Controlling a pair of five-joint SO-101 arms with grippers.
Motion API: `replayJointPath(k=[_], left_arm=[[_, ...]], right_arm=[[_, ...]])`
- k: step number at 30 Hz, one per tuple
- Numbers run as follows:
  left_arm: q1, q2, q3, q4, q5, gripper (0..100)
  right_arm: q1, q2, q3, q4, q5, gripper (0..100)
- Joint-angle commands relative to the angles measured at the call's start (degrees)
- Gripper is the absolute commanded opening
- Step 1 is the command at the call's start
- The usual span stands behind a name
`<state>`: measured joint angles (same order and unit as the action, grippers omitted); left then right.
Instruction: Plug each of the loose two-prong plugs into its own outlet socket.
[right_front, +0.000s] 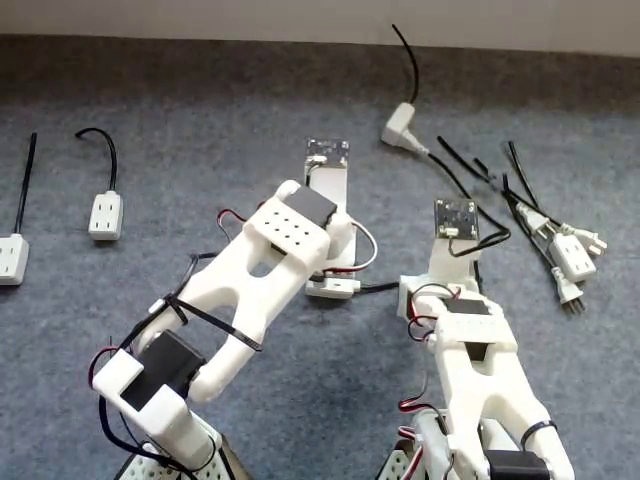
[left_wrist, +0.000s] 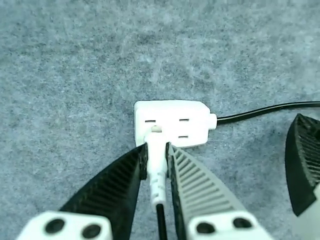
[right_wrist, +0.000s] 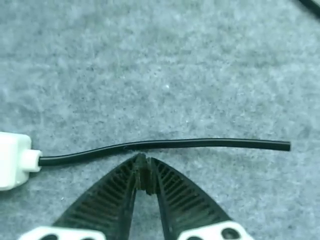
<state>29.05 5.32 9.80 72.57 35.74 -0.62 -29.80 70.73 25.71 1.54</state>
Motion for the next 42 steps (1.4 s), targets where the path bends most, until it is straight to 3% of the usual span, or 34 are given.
replayJointPath(k=[1, 9, 42], left_arm=[[0.04, -0.4, -1.71, -0.7, -2.29, 1], [-1.54, -0.31, 1.89, -5.36, -3.43, 1], [-3.47, -0.84, 3.21, -0.53, -3.34, 1]], right_arm=[[-0.48, -1.36, 0.13, -0.84, -0.7, 0.8], [-0.48, -1.27, 0.13, -0.84, -0.7, 0.8], [-0.48, -1.27, -0.04, -0.84, -0.7, 0.8]])
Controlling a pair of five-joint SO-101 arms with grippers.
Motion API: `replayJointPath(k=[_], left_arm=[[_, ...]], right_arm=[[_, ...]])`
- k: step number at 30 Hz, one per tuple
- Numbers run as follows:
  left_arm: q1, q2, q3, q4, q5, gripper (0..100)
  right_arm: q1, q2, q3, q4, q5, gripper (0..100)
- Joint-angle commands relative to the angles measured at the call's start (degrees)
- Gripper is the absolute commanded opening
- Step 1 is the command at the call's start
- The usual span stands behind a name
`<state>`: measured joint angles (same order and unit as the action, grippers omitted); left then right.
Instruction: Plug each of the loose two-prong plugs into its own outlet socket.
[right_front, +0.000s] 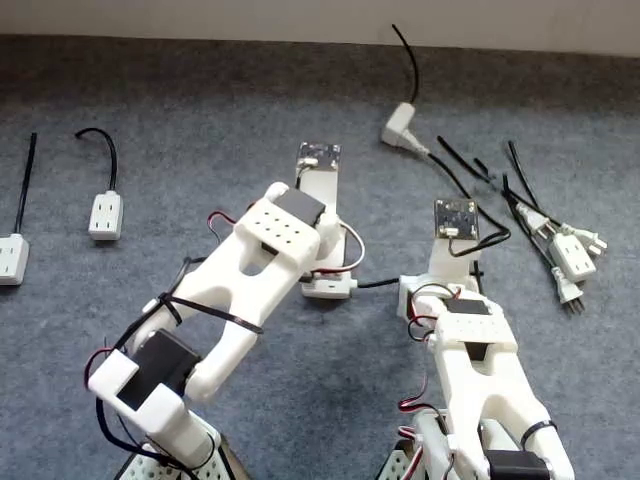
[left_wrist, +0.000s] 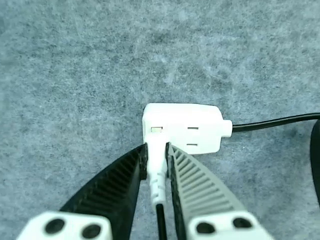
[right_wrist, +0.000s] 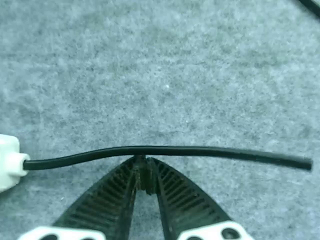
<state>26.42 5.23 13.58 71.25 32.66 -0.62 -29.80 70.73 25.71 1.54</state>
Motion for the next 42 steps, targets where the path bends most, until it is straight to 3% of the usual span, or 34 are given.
replayJointPath(k=[1, 11, 18, 23, 29, 36, 42], left_arm=[[-0.75, -0.75, -0.48, 0.79, -0.26, 1], [-0.13, 0.13, -0.04, 0.62, 0.18, 1], [-1.19, 12.0, -7.08, 1.23, 0.26, 1], [-4.7, 22.55, -17.8, 7.03, 0.35, 1], [-5.05, 31.6, -26.95, 15.03, 0.18, 1], [-4.88, 34.33, -30.64, 19.08, -0.09, 13], [-5.32, 33.19, -33.98, 20.66, -0.26, 14]], right_arm=[[-0.48, -1.27, -0.04, -0.84, -0.7, 0.8], [-0.48, -1.27, -0.04, -0.84, -0.7, 0.8], [-0.48, -1.63, 0.22, -0.84, -0.7, 0.8], [1.54, -1.71, -0.04, -0.66, -0.79, 0.8], [6.37, -1.27, -1.01, -0.75, -7.38, 0.9], [6.37, -1.27, -0.92, -0.75, -7.56, 0.9], [6.37, -1.27, -1.19, -0.75, -7.56, 1.0]])
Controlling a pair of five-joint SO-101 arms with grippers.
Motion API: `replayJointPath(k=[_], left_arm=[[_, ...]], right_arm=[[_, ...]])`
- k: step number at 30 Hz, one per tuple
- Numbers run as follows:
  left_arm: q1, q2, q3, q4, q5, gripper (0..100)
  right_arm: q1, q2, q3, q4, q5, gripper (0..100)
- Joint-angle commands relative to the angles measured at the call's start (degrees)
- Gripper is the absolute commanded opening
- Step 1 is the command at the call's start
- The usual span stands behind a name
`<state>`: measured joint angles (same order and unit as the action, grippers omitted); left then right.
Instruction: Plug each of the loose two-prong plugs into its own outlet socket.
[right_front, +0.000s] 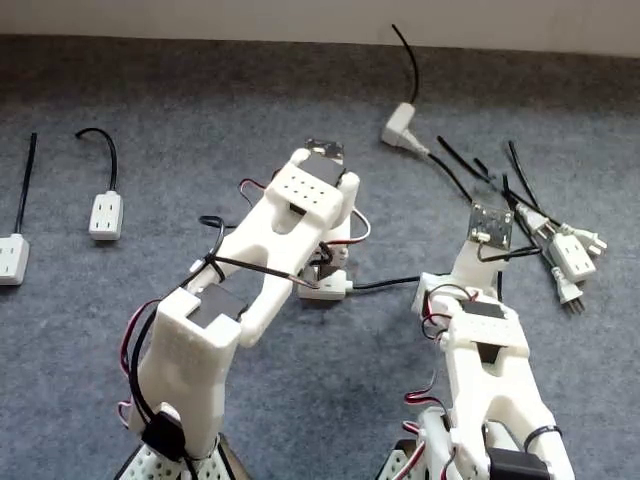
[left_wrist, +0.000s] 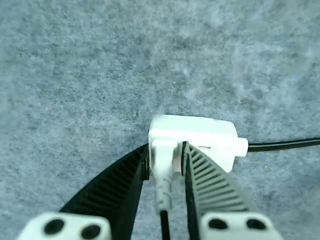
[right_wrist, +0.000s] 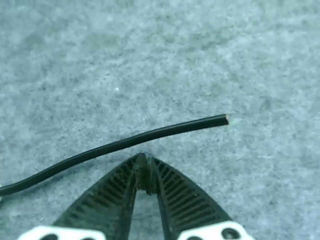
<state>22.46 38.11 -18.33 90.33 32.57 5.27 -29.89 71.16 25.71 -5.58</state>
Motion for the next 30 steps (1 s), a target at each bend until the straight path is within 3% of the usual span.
replayJointPath(k=[1, 4, 12, 17, 23, 30], left_arm=[[-1.71, -0.31, -3.56, 2.46, -0.18, 14], [-3.12, -2.77, -8.57, 3.96, -0.18, 14], [-7.96, -7.6, -21.14, 7.47, -0.09, 14], [-10.07, -12.97, -28.88, 9.93, -5.89, 14], [-18.86, -14.9, -27.21, 9.85, -5.98, 14], [-25.98, -7.16, -19.56, 9.49, 2.55, 14]], right_arm=[[0.48, -1.19, -1.63, -0.75, -0.44, 1.0], [0.48, -1.19, -1.63, -0.75, -0.7, 4.1], [-3.38, -1.1, -1.36, -0.75, 0.88, 24.7], [-6.11, -1.45, -1.8, -0.57, 5.89, 24.9], [-10.42, -1.01, -9.19, 4.26, 16.97, 25.2], [-18.07, -0.92, -23.43, 15.25, 29.89, 25.2]])
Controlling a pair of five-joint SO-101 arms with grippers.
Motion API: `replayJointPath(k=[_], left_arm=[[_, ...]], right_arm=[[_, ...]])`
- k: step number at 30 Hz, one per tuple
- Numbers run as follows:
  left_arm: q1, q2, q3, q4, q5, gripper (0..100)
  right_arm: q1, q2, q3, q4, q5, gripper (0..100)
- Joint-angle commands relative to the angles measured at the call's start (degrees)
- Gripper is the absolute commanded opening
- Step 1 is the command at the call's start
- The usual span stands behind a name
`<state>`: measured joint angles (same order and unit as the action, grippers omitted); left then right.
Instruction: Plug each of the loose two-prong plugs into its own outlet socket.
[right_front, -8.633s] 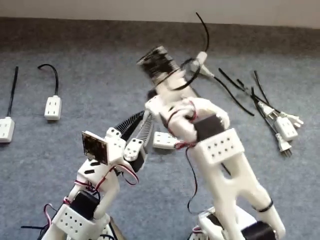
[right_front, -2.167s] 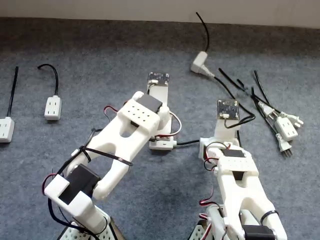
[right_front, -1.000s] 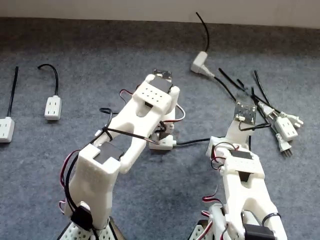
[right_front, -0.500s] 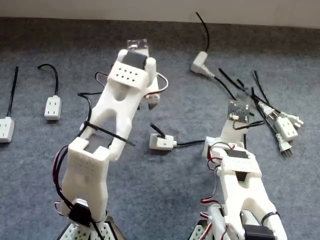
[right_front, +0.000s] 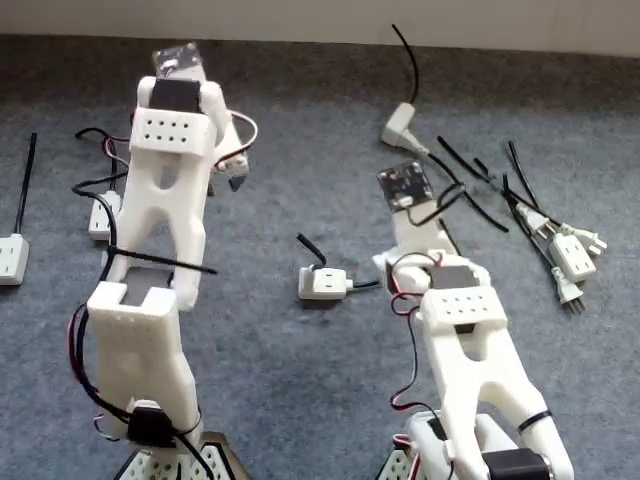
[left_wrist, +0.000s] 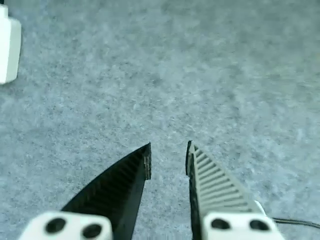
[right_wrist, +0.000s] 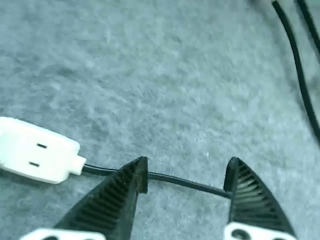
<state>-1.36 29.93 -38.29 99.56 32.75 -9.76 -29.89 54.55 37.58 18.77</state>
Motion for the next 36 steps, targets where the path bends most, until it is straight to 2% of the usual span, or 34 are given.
replayJointPath(k=[1, 4, 9, 13, 18, 22, 26, 29, 36], left_arm=[[-2.59, 1.98, 0.4, -0.35, 2.2, 14], [-3.3, 4.0, 0.31, -1.85, 2.2, 14], [-3.74, 4.79, 0.4, -2.11, 2.46, 14], [-3.65, 4.88, 0.31, -2.9, 2.46, 14], [-3.56, 5.23, 0.31, -5.36, 2.64, 14], [-3.38, 5.23, 0.31, -5.63, 2.64, 14], [-3.3, 5.23, 0.4, -5.63, 2.64, 14], [-3.3, 5.32, 0.4, -5.63, 2.64, 14], [-3.3, 5.32, 0.4, -5.71, 2.64, 14]], right_arm=[[-3.82, -0.92, -8.31, 4.79, 7.47, 25.2], [-5.67, -0.92, -11.21, 10.59, 15.21, 25.2], [-10.24, -0.92, -9.89, 21.85, 36.4, 25.2], [-12.53, -0.84, -9.71, 23.96, 43.25, 25.2], [-16.48, 7.78, -11.82, 23.87, 44.22, 25.2], [-17.19, 21.67, -21.14, 24.04, 43.96, 25.2], [-17.27, 32.57, -30.37, 24.22, 40.09, 25.2], [-18.15, 36.0, -34.95, 24.22, 39.65, 25.2], [-19.38, 41.27, -35.38, 21.14, 39.56, 25.0]])
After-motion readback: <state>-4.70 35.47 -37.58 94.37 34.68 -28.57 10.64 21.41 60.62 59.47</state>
